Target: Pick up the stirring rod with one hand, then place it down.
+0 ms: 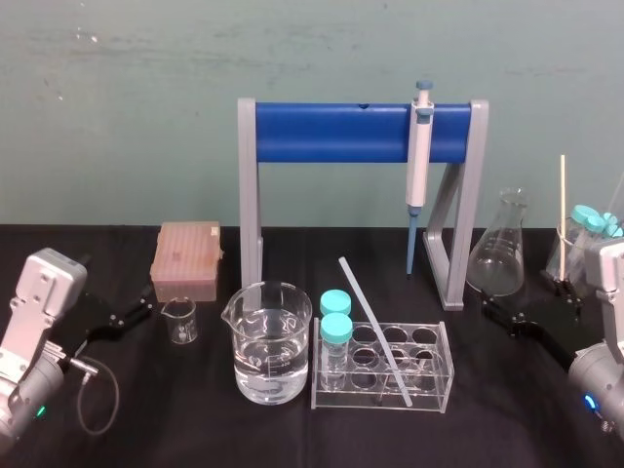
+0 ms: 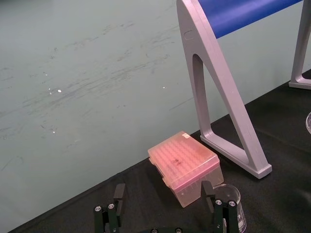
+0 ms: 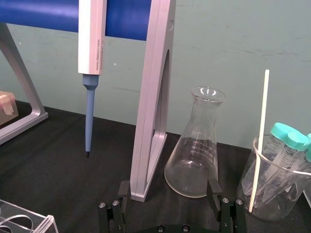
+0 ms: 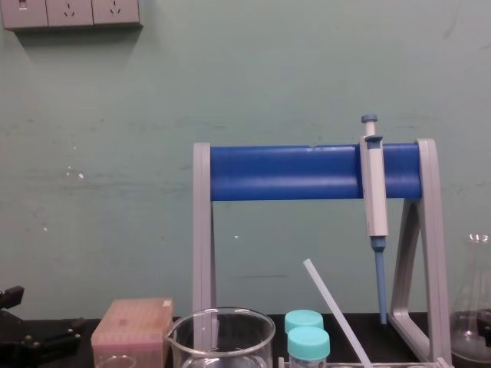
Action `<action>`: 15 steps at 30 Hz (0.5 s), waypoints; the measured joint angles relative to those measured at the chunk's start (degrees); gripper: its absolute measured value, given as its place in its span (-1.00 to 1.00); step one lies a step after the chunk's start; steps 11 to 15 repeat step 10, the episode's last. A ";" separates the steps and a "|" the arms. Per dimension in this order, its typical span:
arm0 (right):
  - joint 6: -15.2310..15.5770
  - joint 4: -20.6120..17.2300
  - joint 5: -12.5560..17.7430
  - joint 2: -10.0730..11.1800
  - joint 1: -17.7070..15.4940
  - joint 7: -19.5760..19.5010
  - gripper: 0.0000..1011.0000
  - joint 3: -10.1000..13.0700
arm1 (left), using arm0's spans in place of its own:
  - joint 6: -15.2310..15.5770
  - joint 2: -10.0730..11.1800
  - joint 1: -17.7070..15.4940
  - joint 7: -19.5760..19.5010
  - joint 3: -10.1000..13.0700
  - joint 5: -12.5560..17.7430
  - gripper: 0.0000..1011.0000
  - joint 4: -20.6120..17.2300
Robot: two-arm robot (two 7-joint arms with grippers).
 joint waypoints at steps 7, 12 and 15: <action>-0.11 -0.05 0.08 0.03 0.03 0.07 0.98 -0.03 | 0.00 0.00 0.00 0.00 0.00 0.00 0.98 0.00; -0.12 -0.07 0.11 0.04 0.03 0.09 0.98 -0.04 | 0.00 0.00 0.00 0.00 0.00 0.00 0.98 0.01; -0.12 -0.07 0.11 0.04 0.03 0.09 0.98 -0.04 | 0.00 0.00 0.00 0.00 0.00 0.00 0.98 0.01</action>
